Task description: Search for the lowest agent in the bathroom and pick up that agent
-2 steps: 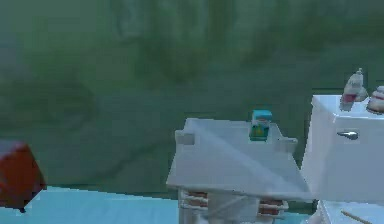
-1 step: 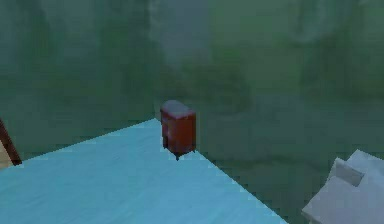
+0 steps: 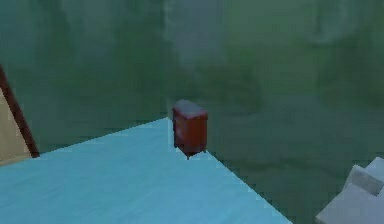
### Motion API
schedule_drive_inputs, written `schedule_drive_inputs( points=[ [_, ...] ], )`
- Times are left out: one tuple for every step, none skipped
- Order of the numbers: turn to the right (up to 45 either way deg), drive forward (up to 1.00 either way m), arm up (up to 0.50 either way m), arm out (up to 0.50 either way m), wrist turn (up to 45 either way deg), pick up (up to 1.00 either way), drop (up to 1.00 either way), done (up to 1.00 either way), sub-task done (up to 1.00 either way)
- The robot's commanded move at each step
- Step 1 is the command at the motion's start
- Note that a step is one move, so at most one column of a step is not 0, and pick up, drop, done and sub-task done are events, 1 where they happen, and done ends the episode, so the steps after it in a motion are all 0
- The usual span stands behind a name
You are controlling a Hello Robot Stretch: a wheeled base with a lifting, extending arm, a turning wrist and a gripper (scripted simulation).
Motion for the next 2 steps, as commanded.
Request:
schedule_drive_inputs(
  points=[
    [0.0, 0.10, 0.00, 0.00, 0.0, 0.00, 0.00, 0.00, 0.00],
    [-12.0, 0.00, 0.00, 0.00, 0.0, 0.00, 0.00, 0.00, 0.00]
  ],
)
